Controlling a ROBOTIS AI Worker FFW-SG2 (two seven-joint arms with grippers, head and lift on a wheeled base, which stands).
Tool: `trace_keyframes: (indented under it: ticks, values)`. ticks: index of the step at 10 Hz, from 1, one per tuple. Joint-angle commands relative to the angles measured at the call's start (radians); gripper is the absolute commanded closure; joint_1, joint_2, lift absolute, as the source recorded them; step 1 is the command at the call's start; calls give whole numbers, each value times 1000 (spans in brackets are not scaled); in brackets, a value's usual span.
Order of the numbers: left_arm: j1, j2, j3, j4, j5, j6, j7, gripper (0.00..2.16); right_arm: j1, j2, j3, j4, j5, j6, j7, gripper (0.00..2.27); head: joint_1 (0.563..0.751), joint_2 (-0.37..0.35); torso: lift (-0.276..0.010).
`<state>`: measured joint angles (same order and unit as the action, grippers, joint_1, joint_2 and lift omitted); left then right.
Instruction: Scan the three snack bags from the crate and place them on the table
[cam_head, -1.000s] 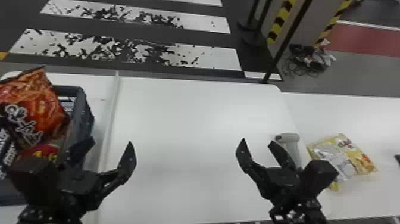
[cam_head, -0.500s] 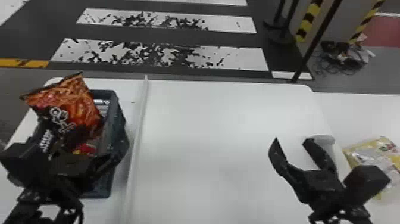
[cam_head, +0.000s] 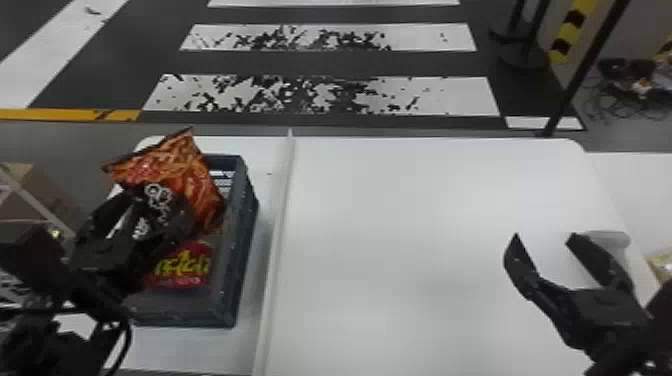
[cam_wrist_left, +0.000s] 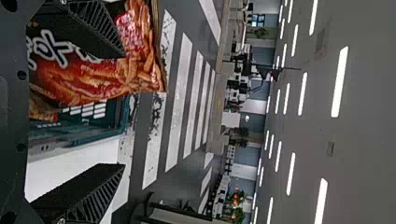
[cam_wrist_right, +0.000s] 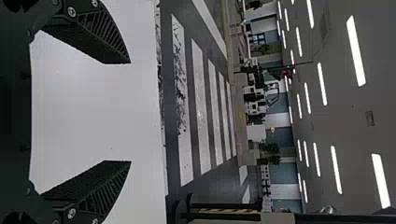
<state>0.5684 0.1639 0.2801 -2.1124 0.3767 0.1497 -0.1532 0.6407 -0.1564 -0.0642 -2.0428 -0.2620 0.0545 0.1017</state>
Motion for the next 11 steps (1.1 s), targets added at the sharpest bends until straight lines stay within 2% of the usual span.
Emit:
trace_keyframes:
  ticks: [1, 4, 6, 8, 11]
  values:
    - [-27, 2, 67, 39, 27, -3, -17, 46, -1, 0, 4, 1, 7, 9, 0, 130, 695, 106, -62]
    - [-107, 22, 106, 164, 33, -77, -28, 73, -7, 1, 17, 3, 29, 49, 0, 144, 695, 208, -62]
    - [-165, 63, 114, 241, 71, -92, -69, 73, -16, 5, 26, 7, 50, 74, 0, 144, 695, 239, -62]
    - [-239, 88, 125, 327, 91, -92, -95, 73, -21, 11, 57, 23, 92, 77, -2, 144, 695, 260, -62]
    - [-332, 95, 114, 424, 96, -89, -112, 73, -32, 32, 104, 41, 158, 89, -3, 144, 695, 309, -62]
